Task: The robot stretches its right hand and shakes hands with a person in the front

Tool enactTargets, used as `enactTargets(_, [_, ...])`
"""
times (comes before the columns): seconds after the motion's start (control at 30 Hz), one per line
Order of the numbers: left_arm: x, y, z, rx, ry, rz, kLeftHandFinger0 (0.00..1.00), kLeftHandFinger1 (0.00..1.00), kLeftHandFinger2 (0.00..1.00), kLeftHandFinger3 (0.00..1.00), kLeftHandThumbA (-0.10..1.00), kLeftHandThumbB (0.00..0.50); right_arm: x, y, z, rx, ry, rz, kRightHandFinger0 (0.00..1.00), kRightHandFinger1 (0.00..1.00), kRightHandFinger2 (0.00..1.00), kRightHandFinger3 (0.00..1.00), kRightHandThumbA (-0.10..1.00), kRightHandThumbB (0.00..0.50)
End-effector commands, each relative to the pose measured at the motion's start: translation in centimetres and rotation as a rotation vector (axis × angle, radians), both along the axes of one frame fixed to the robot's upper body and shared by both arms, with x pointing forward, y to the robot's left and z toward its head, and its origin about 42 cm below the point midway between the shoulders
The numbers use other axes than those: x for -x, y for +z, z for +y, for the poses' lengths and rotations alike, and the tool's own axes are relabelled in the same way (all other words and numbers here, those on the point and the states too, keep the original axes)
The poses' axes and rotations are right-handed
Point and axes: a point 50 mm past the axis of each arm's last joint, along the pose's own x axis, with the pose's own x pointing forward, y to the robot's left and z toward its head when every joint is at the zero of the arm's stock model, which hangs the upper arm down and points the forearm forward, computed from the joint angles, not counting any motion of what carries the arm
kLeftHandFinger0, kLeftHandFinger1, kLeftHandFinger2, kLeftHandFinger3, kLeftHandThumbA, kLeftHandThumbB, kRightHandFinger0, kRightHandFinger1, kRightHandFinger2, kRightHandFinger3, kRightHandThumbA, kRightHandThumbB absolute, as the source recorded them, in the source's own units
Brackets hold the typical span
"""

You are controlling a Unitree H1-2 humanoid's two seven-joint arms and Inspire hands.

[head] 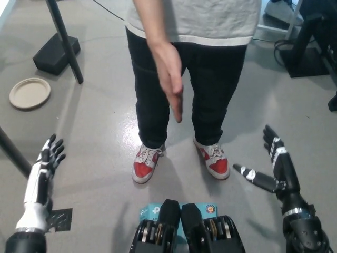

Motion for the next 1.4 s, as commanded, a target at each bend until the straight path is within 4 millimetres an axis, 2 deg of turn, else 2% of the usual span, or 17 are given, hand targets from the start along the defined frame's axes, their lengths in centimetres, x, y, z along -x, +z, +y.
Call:
enactTargets(0.0, [-1.7, 2.6, -2.4, -0.041, -0.07, -0.117, 1.0, 1.0, 1.0, 1.0, 1.0, 0.144, -0.8, 4.2, -1.4, -0.018, -0.001, -0.141, 1.0, 1.0, 1.0, 1.0, 1.0, 0.285])
enactTargets(0.13, [-2.0, 2.7, -2.9, -0.049, -0.082, -0.111, 1.0, 1.0, 1.0, 1.0, 1.0, 0.147, -0.6, 4.9, -1.6, -0.013, -0.01, -0.152, 1.0, 1.0, 1.0, 1.0, 1.0, 0.288])
enactTargets(0.17, [-2.3, 3.1, -4.1, -0.038, -0.111, -0.124, 1.0, 1.0, 1.0, 1.0, 1.0, 0.096, -0.4, 6.3, -1.4, -0.008, -0.004, -0.184, 1.0, 1.0, 1.0, 1.0, 1.0, 0.291])
enactTargets(0.2, [-2.3, 3.2, -4.3, -0.043, -0.123, -0.131, 1.0, 1.0, 1.0, 1.0, 1.0, 0.08, -0.3, 6.7, -1.3, -0.007, -0.002, -0.189, 1.0, 1.0, 1.0, 1.0, 1.0, 0.298])
enactTargets(0.33, [-2.7, 3.4, -4.9, -0.044, -0.143, -0.136, 1.0, 1.0, 1.0, 1.0, 1.0, 0.083, -0.1, 9.0, -0.9, 0.029, 0.032, -0.198, 1.0, 1.0, 1.0, 1.0, 1.0, 0.333])
enactTargets(0.37, [-3.0, 3.6, -5.0, -0.045, -0.144, -0.137, 1.0, 1.0, 1.0, 1.0, 1.0, 0.086, -0.1, 10.1, -0.7, 0.057, 0.034, -0.197, 1.0, 1.0, 1.0, 1.0, 1.0, 0.35])
enactTargets(0.4, [-3.1, 3.6, -5.5, -0.052, -0.151, -0.142, 1.0, 1.0, 1.0, 1.0, 1.0, 0.088, 0.3, 11.9, -0.2, 0.077, 0.059, -0.203, 1.0, 1.0, 1.0, 1.0, 1.0, 0.321])
enactTargets(0.47, [-3.2, 3.6, -5.8, -0.057, -0.16, -0.15, 1.0, 1.0, 1.0, 1.0, 1.0, 0.082, 0.6, 13.6, 0.4, 0.104, 0.092, -0.215, 1.0, 1.0, 1.0, 1.0, 1.0, 0.315])
enactTargets(0.53, [-3.2, 3.5, -6.2, -0.061, -0.16, -0.143, 1.0, 1.0, 1.0, 1.0, 1.0, 0.082, 0.9, 15.1, 1.0, 0.146, 0.124, -0.214, 1.0, 1.0, 1.0, 1.0, 1.0, 0.349])
enactTargets(0.6, [-3.2, 3.4, -6.4, -0.07, -0.157, -0.137, 1.0, 1.0, 1.0, 1.0, 1.0, 0.076, 0.6, 16.6, 2.0, 0.203, 0.158, -0.227, 1.0, 1.0, 1.0, 1.0, 1.0, 0.362])
enactTargets(0.67, [-3.3, 3.2, -6.5, -0.062, -0.16, -0.128, 1.0, 1.0, 1.0, 1.0, 1.0, 0.083, -0.1, 17.9, 3.1, 0.218, 0.195, -0.227, 1.0, 1.0, 1.0, 1.0, 1.0, 0.342])
enactTargets(0.77, [-3.4, 3.0, -6.4, -0.066, -0.154, -0.12, 1.0, 1.0, 1.0, 1.0, 1.0, 0.095, -1.1, 19.5, 4.2, 0.287, 0.237, -0.236, 1.0, 1.0, 1.0, 1.0, 1.0, 0.344])
enactTargets(0.8, [-3.3, 2.9, -6.3, -0.069, -0.153, -0.114, 1.0, 1.0, 1.0, 1.0, 1.0, 0.092, -1.4, 20.0, 4.6, 0.313, 0.253, -0.235, 1.0, 1.0, 1.0, 1.0, 1.0, 0.303])
enactTargets(0.83, [-3.2, 2.6, -6.1, -0.069, -0.153, -0.107, 1.0, 1.0, 1.0, 1.0, 1.0, 0.097, -1.9, 20.6, 5.4, 0.345, 0.265, -0.229, 1.0, 1.0, 1.0, 1.0, 1.0, 0.302])
enactTargets(1.0, [-3.0, 2.0, -5.5, -0.068, -0.152, -0.097, 1.0, 1.0, 1.0, 1.0, 1.0, 0.069, -4.2, 21.5, 8.1, 0.428, 0.293, -0.187, 1.0, 1.0, 1.0, 1.0, 1.0, 0.327])
enactTargets(1.17, [-2.8, 1.9, -5.2, -0.059, -0.142, -0.101, 1.0, 1.0, 1.0, 1.0, 1.0, 0.082, -6.8, 21.6, 10.3, 0.471, 0.323, -0.125, 1.0, 1.0, 1.0, 1.0, 1.0, 0.332])
enactTargets(1.37, [-2.6, 1.9, -5.2, -0.063, -0.141, -0.104, 1.0, 1.0, 1.0, 1.0, 1.0, 0.08, -9.2, 21.6, 11.4, 0.479, 0.317, -0.089, 1.0, 1.0, 1.0, 1.0, 1.0, 0.354])
